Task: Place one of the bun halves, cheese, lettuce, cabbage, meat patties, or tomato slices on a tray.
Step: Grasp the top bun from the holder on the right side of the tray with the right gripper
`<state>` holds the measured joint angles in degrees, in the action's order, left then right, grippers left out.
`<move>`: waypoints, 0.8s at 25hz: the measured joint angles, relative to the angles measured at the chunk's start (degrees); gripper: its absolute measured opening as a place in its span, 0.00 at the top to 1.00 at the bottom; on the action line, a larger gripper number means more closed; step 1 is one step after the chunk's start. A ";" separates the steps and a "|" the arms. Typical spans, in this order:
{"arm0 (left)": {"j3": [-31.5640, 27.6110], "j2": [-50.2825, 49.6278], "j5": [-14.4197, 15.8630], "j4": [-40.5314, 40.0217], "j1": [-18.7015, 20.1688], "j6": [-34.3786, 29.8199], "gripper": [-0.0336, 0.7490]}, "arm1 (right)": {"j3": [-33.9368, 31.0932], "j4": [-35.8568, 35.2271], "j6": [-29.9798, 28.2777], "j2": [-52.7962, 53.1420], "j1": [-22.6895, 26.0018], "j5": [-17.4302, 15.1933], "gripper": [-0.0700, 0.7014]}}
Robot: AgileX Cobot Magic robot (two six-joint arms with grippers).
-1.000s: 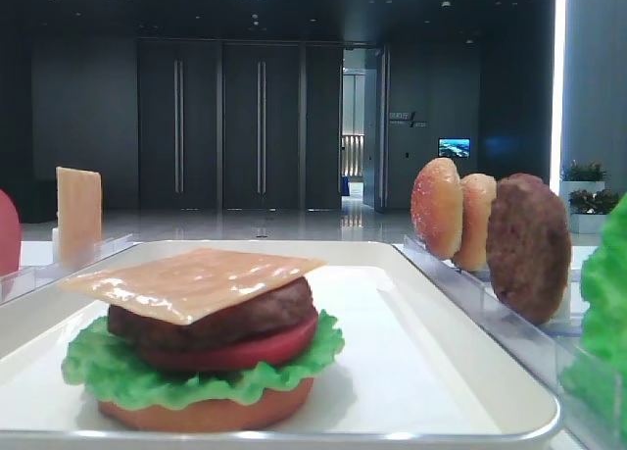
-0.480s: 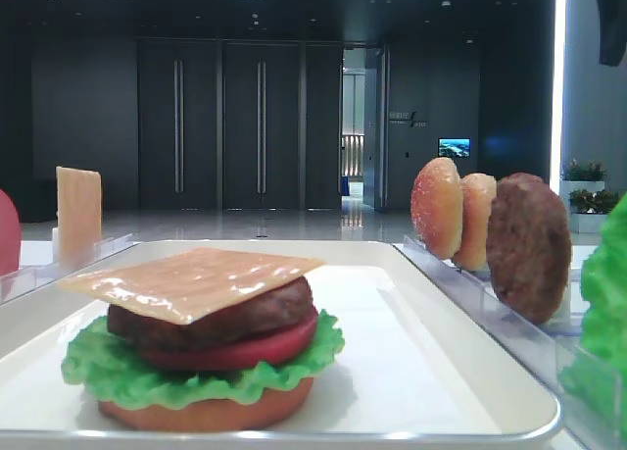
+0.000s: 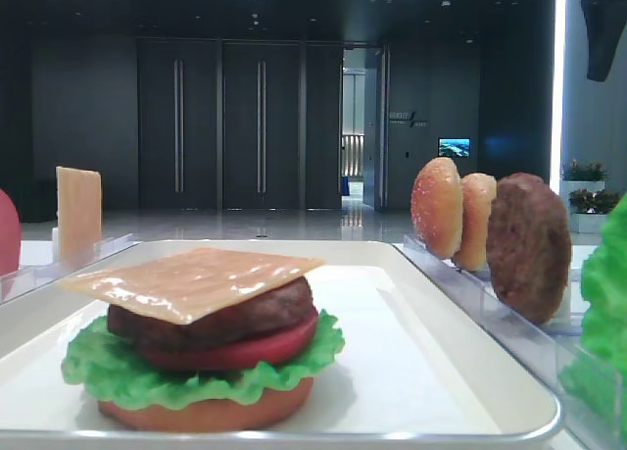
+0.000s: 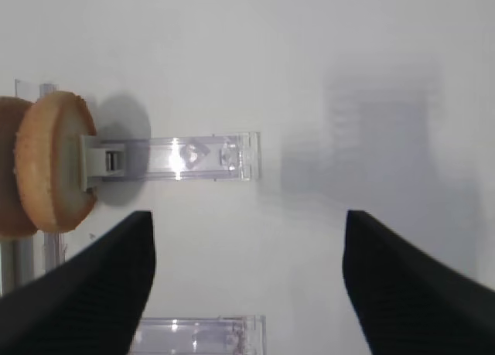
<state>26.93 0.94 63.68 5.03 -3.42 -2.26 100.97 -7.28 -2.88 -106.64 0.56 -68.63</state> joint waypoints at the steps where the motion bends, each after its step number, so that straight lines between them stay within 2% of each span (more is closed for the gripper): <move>1: 0.00 0.00 0.00 0.00 0.00 0.00 0.96 | 0.00 0.00 0.57 0.00 0.00 -0.56 0.28; 7: 0.00 0.00 0.00 0.00 0.00 0.00 0.96 | 0.19 0.21 6.32 0.00 -1.05 -1.10 0.28; 14: 0.00 0.00 0.00 0.00 0.00 0.00 0.96 | 3.27 0.23 10.68 -1.14 -8.75 -0.57 0.36; 20: 0.00 0.00 0.00 0.00 0.00 0.00 0.96 | 5.45 0.23 13.76 -3.34 -15.07 1.25 0.37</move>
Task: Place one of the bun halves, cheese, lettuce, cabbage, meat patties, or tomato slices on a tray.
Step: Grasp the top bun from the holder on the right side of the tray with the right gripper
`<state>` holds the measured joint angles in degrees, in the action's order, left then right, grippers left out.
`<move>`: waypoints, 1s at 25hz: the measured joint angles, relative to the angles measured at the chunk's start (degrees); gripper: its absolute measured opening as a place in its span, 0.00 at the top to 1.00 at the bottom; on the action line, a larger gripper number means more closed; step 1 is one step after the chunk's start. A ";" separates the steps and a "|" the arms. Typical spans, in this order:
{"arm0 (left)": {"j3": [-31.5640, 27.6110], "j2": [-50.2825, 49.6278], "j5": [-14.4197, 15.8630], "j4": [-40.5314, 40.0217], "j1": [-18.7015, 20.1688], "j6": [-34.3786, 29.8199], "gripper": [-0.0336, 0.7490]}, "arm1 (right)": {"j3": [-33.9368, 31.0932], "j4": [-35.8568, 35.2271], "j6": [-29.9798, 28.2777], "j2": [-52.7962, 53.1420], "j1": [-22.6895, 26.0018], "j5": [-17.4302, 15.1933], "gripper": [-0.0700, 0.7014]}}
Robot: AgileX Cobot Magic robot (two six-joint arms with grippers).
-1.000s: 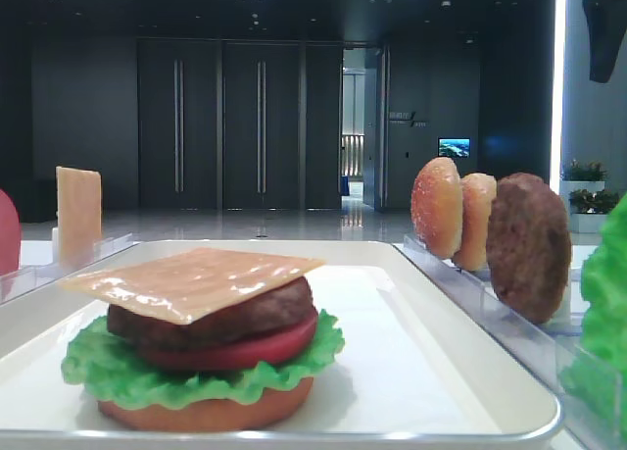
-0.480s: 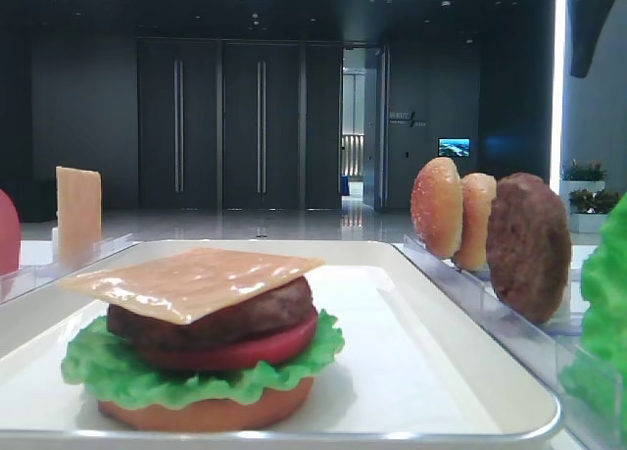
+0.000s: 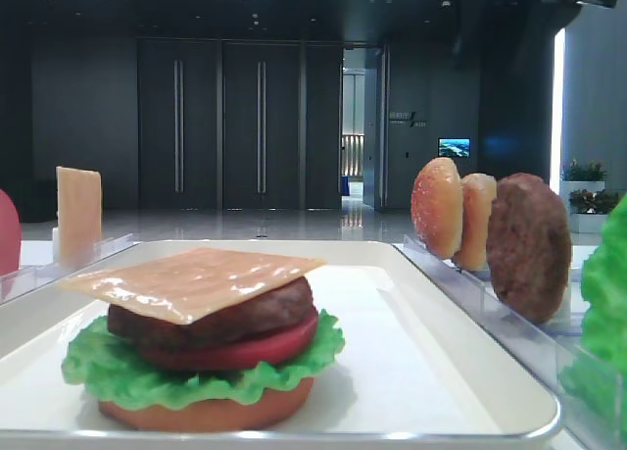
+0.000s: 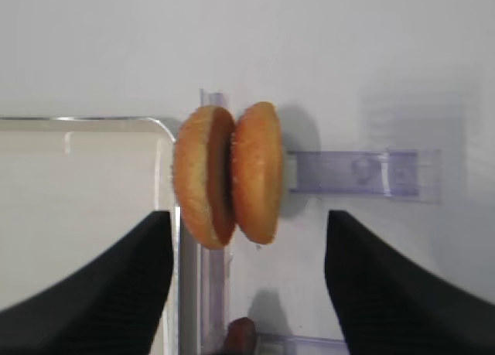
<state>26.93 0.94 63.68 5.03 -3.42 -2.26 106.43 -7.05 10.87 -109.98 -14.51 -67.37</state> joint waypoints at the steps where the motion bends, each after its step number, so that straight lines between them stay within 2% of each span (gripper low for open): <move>1: 0.00 0.00 0.00 0.00 0.00 0.00 0.96 | 0.31 -0.06 0.27 -0.44 -0.85 0.38 0.37; 8: 0.00 0.00 0.00 0.00 0.00 0.00 0.96 | 0.80 -0.18 1.52 -3.38 -3.40 2.27 0.37; 18: 0.00 0.00 0.00 0.00 0.00 0.00 0.96 | 0.82 -0.18 1.98 -4.45 -3.90 4.55 0.37; 25: 0.00 0.00 0.00 0.00 0.00 0.00 0.96 | 0.82 -0.23 1.98 -6.51 -3.95 4.87 0.37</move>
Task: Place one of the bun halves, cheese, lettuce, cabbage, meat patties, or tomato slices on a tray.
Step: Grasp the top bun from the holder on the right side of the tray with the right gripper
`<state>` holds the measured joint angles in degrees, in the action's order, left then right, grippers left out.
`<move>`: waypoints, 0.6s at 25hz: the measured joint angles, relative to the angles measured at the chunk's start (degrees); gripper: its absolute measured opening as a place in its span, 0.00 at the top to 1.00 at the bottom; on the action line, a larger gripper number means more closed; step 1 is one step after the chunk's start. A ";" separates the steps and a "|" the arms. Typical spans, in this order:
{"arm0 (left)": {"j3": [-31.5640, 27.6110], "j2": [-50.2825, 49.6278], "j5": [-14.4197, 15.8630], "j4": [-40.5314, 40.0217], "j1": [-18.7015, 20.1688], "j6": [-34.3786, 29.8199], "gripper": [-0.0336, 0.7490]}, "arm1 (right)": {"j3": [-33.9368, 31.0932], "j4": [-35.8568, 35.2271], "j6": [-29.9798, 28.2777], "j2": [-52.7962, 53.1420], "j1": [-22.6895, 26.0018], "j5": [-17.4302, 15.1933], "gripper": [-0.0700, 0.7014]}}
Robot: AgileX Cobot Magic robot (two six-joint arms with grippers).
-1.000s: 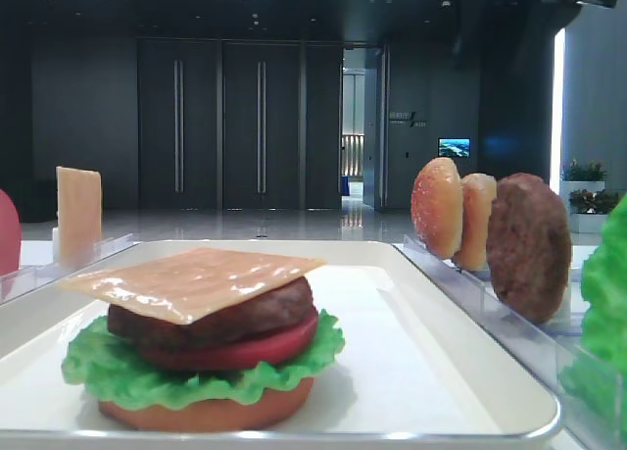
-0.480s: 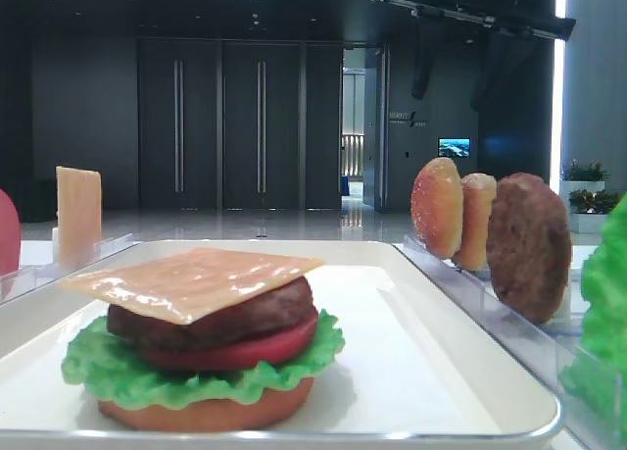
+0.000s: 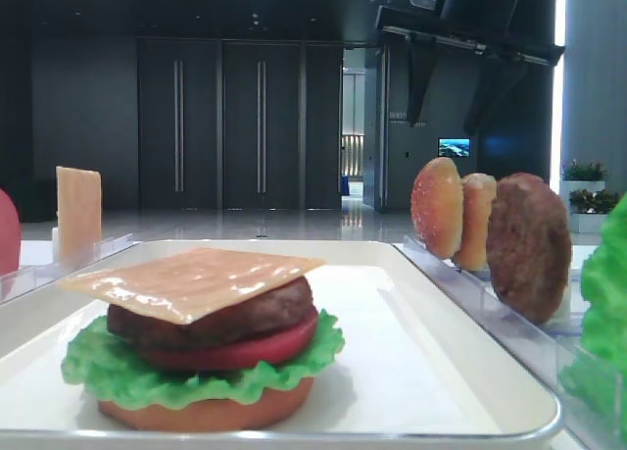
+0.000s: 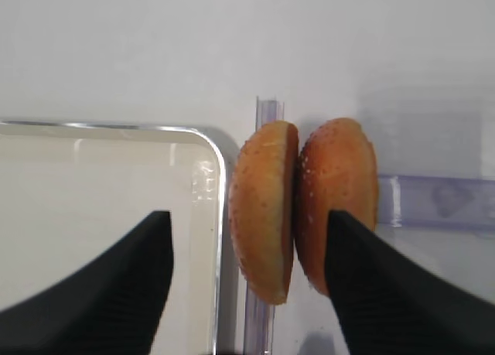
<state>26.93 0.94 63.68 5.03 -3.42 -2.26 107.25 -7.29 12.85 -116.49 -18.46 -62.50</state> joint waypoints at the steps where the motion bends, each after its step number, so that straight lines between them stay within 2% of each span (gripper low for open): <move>1: 0.00 0.00 0.00 0.00 0.00 0.00 0.96 | 0.00 0.00 0.00 -0.34 -0.01 0.00 0.37; 15: 0.00 0.00 0.00 0.00 0.00 0.00 0.96 | 0.00 0.06 0.05 -2.85 -1.06 1.32 0.37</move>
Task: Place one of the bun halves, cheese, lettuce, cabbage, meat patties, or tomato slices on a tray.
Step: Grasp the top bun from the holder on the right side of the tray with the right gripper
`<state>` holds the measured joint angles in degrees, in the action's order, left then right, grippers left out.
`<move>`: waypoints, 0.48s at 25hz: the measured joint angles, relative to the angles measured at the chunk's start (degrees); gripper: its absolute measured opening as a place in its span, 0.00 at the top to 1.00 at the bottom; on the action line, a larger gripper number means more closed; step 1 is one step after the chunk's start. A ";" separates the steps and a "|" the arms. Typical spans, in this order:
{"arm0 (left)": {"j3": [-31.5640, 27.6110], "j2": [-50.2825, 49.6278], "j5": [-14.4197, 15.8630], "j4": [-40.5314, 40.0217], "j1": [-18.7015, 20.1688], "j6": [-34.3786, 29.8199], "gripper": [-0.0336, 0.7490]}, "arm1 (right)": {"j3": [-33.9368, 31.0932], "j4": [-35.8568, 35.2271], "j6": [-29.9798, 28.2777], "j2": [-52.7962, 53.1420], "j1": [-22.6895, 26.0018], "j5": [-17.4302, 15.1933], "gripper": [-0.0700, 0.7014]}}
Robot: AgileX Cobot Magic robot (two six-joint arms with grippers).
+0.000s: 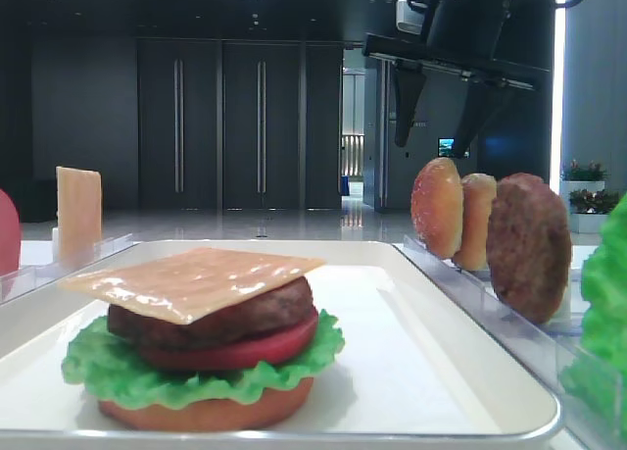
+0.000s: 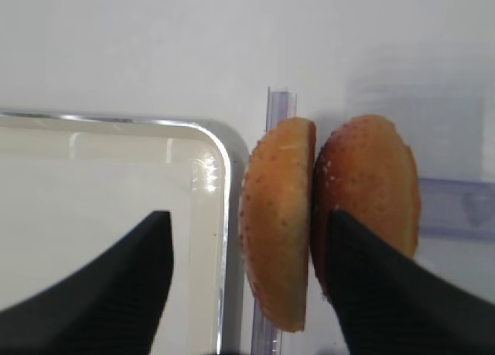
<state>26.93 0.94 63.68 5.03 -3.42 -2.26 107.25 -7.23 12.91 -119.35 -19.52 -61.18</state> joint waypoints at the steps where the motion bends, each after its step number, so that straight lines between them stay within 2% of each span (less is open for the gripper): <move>1: 0.00 0.00 0.00 0.00 0.00 0.00 0.96 | 0.00 0.00 0.00 0.00 -0.05 0.08 0.37; 12: 0.00 0.00 0.00 0.00 0.00 0.00 0.96 | 0.00 0.02 0.05 0.00 -0.10 0.99 0.37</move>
<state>26.93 0.94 63.68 5.03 -3.42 -2.26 107.25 -7.20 12.96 -119.35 -19.62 -60.19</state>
